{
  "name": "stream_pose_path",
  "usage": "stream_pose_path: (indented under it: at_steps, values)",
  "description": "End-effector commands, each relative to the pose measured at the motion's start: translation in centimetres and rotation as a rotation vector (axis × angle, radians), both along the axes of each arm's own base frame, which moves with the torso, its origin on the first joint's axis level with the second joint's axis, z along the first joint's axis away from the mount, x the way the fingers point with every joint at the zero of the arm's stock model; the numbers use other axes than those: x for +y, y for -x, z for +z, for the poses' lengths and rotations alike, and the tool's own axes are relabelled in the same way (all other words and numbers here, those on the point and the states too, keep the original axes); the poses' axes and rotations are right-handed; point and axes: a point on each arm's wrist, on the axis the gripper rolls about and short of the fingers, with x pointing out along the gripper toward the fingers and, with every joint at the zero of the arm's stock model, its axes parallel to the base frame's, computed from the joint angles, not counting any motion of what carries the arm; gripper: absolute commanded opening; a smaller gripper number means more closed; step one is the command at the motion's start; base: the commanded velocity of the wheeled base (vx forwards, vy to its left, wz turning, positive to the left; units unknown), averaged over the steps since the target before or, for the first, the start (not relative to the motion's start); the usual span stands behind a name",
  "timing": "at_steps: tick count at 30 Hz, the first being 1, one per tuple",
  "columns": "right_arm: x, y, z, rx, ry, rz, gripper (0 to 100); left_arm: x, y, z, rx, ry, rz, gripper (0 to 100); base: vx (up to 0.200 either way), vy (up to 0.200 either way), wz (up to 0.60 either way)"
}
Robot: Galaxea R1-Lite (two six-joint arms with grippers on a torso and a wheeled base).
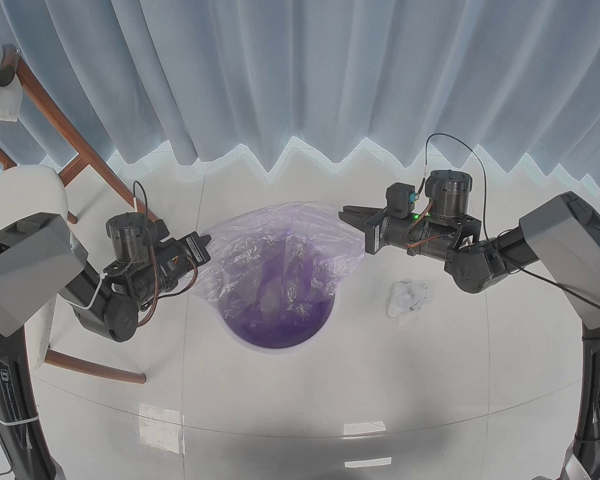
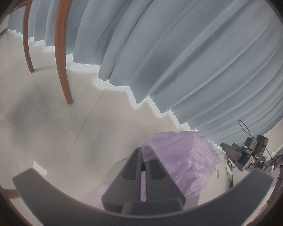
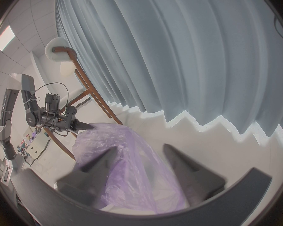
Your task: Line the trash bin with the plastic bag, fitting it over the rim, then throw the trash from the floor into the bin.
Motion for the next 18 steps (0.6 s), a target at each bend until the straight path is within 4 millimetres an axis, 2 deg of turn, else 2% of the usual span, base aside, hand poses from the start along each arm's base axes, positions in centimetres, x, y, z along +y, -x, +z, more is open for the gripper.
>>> stream_pose_path:
  at_steps: [1,5,18]
  values:
    - [-1.5,0.0,1.4,-0.024,-0.005,-0.029,100,0.0,0.0,-0.1,0.003,0.000,0.000,0,0.000,0.000,0.00]
    - [-1.7,0.6,0.6,0.008,0.008,-0.029,100,-0.2,0.0,-0.1,0.003,0.000,-0.003,0,0.000,0.000,0.00]
    - [0.2,0.8,-2.1,0.063,0.033,0.013,100,-0.2,0.0,-0.1,0.003,0.000,-0.003,0,0.000,0.000,0.00]
